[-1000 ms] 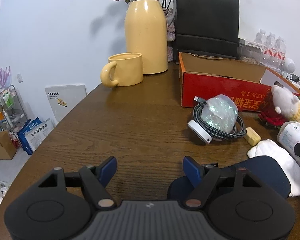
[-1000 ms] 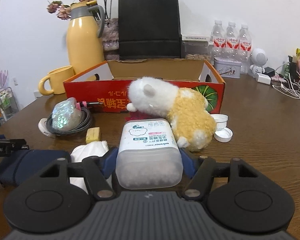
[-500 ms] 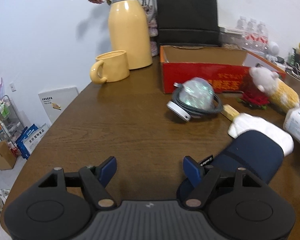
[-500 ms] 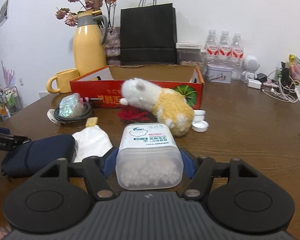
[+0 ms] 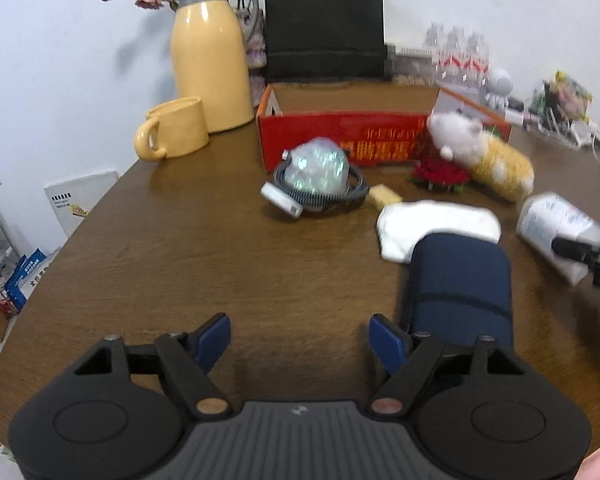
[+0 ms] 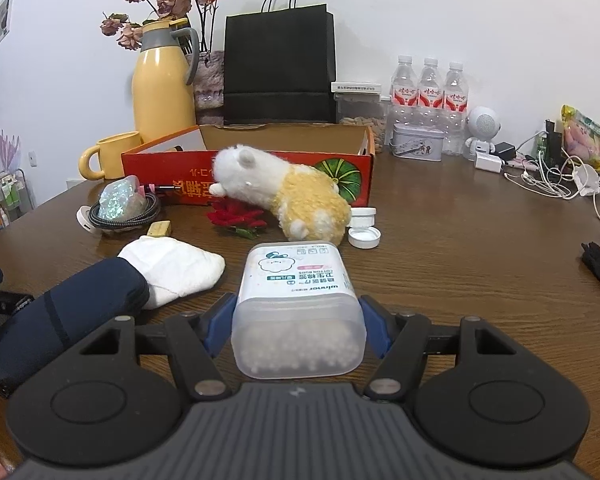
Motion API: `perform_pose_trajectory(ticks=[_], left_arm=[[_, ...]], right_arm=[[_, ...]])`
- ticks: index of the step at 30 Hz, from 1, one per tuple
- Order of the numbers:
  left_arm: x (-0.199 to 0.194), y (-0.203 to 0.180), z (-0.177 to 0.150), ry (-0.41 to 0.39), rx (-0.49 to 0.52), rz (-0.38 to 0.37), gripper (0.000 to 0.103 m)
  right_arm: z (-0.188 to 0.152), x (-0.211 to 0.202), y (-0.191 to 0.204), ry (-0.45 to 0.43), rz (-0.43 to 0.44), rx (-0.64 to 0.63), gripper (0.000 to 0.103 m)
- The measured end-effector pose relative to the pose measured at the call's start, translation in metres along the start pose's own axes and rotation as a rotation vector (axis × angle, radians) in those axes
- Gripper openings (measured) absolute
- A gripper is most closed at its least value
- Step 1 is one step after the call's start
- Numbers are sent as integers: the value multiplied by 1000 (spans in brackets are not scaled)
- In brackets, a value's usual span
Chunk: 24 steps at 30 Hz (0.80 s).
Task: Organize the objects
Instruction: 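Close the left tool on the dark blue pouch while right tool holds the container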
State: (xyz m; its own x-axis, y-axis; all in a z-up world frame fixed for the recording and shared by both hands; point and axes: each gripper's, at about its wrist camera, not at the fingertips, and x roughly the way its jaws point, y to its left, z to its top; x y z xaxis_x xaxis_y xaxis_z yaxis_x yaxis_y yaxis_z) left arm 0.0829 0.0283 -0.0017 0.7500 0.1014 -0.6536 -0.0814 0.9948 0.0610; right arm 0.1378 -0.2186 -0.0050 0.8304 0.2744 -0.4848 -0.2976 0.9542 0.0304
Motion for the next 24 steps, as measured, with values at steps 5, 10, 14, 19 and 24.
perform_pose_trajectory(ticks=[5,10,14,19,24], left_arm=[[-14,-8,9,-71,-56,-64,98],[-10,-37,12,-46,13,-128,102],[0,-53,10,8,49,-163,102],[10,-60,6,36,47,-181,101],[20,-60,2,60,19,-187,98]], right_arm=[[-3,-3,-3,-5,8,9,67],[-6,-8,-3,-29,17,12,67],[-6,-8,-7,-30,28,26,67],[-8,-9,-5,-29,34,19,67],[-7,-8,-5,-24,36,15,67]])
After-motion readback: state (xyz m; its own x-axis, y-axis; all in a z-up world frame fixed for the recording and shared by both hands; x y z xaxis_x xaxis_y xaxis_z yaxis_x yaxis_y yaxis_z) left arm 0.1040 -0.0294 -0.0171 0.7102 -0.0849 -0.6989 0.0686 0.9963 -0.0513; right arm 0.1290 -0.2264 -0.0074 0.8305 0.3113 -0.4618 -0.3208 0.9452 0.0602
